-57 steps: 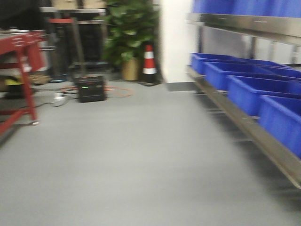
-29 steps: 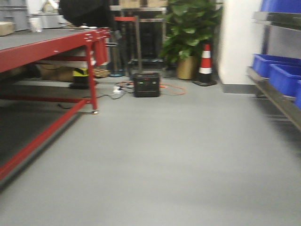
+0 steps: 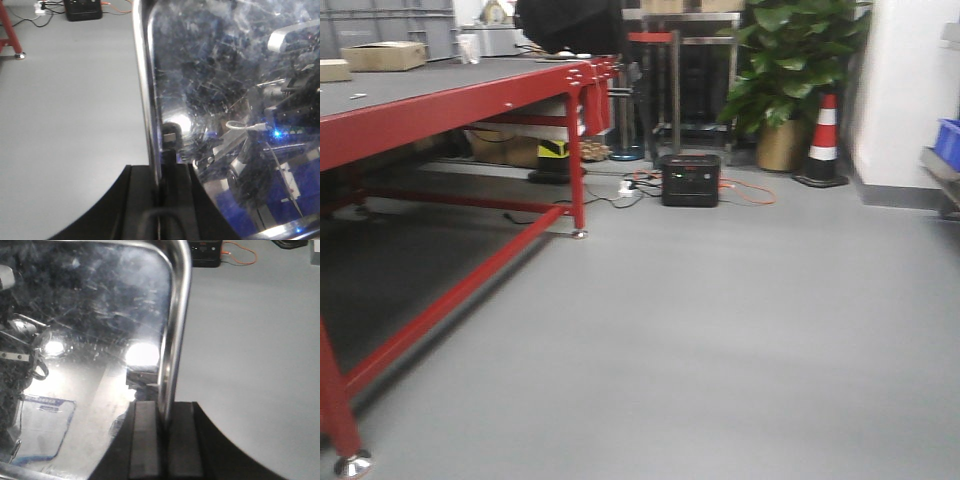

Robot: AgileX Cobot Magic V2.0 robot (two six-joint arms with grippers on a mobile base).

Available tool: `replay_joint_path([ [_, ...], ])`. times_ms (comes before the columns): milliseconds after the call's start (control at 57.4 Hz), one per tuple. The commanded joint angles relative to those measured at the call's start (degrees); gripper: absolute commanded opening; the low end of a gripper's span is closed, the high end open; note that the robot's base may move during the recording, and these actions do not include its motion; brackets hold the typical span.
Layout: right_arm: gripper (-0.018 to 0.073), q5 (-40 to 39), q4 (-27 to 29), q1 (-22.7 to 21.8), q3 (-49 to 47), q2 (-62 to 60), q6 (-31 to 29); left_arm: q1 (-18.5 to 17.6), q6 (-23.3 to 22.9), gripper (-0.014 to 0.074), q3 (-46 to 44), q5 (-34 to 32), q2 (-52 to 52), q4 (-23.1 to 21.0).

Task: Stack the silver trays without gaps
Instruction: 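Hold the tray with both grippers while the base turns away, then hold the tray with both grippers while driving to another shelf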

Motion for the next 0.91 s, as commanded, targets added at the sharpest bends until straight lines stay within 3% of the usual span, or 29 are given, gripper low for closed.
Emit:
replay_joint_path([
  [0, -0.0081, -2.85, 0.28, 0.28, -0.81, -0.90, -0.81, -0.35, 0.49, -0.0019, -0.49, -1.86, -1.16, -0.44],
  [888, -0.0081, -2.85, 0.28, 0.28, -0.81, -0.90, -0.81, -0.35, 0.49, -0.0019, -0.49, -1.86, -1.16, -0.44],
])
